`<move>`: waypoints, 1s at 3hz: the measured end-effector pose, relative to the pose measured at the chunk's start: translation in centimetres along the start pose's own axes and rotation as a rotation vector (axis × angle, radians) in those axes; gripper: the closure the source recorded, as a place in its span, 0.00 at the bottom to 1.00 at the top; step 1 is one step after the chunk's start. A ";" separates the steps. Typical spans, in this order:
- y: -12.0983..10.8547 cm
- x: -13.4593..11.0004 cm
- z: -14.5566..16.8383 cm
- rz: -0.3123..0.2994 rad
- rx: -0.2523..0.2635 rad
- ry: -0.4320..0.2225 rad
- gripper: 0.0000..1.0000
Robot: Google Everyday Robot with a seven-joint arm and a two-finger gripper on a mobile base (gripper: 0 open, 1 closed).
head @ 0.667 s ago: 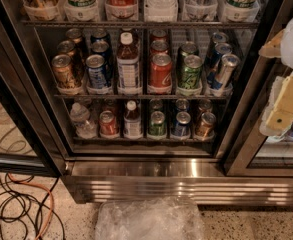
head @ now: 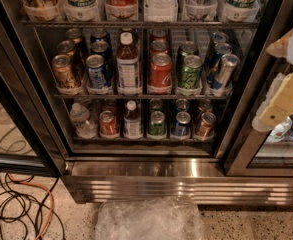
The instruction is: Pick water bottle from top shelf of fridge
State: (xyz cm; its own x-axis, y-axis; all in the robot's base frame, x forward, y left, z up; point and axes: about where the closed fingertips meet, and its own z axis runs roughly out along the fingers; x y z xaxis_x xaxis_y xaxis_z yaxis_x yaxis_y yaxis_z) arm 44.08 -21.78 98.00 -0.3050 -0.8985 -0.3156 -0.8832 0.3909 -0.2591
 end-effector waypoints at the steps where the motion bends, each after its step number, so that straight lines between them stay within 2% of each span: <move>1: -1.1 -1.4 -0.5 0.185 0.054 -0.200 0.00; 2: -1.4 -1.8 -0.9 0.282 0.074 -0.273 0.00; 3: -1.7 -1.6 1.2 0.444 0.046 -0.365 0.00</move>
Offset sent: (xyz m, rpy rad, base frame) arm 0.0118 -0.0074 0.0079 0.3471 -0.1041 -0.3071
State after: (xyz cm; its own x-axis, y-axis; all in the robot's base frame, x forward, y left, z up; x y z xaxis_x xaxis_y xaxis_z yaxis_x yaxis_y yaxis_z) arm 46.45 -20.76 97.86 -0.4933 -0.5225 -0.6954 -0.6795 0.7306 -0.0669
